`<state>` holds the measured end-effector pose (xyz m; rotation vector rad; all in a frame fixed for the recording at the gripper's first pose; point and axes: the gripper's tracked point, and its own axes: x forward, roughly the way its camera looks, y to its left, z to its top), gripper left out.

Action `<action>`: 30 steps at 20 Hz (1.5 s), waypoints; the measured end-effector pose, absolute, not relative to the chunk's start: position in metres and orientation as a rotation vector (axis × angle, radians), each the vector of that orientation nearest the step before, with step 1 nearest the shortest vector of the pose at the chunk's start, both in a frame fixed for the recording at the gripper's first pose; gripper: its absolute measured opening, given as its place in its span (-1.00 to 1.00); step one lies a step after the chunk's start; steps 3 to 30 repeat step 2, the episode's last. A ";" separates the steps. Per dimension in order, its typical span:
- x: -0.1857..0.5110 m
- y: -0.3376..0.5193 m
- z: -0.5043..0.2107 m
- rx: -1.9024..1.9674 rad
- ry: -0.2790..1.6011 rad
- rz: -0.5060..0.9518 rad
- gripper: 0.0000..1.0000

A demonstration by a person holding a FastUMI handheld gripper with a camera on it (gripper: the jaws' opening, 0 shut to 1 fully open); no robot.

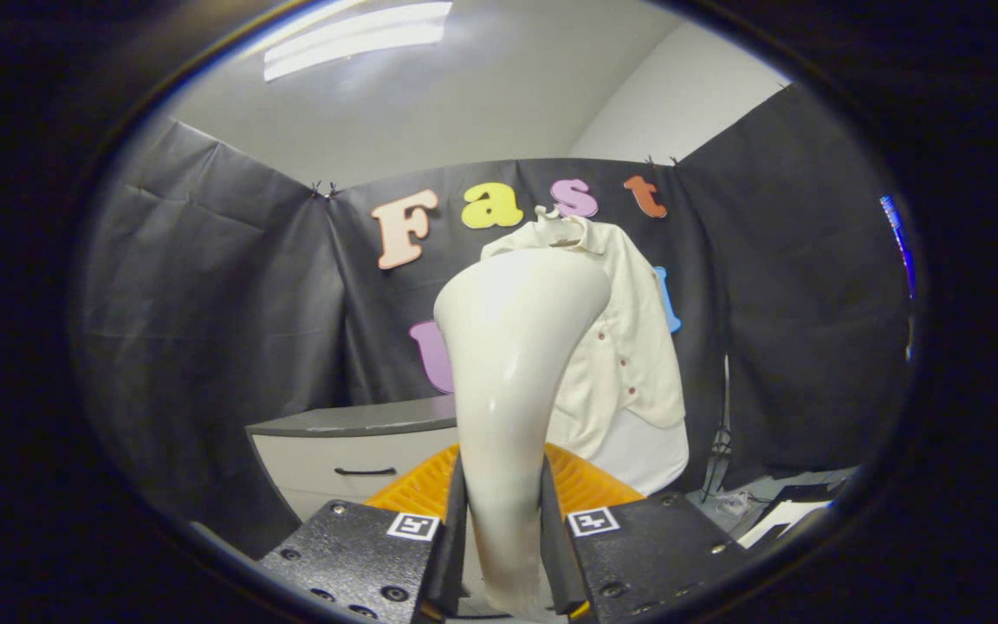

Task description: Iron the clothes twice with a garment steamer, once on the left side and once on the right side.

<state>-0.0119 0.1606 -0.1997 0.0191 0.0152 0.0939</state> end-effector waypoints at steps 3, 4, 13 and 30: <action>-0.012 0.166 -0.201 0.014 0.013 0.101 -0.21; -0.012 0.166 -0.201 0.014 0.013 0.101 -0.21; -0.012 0.166 -0.201 0.014 0.013 0.101 -0.21; -0.012 0.166 -0.201 0.014 0.013 0.101 -0.21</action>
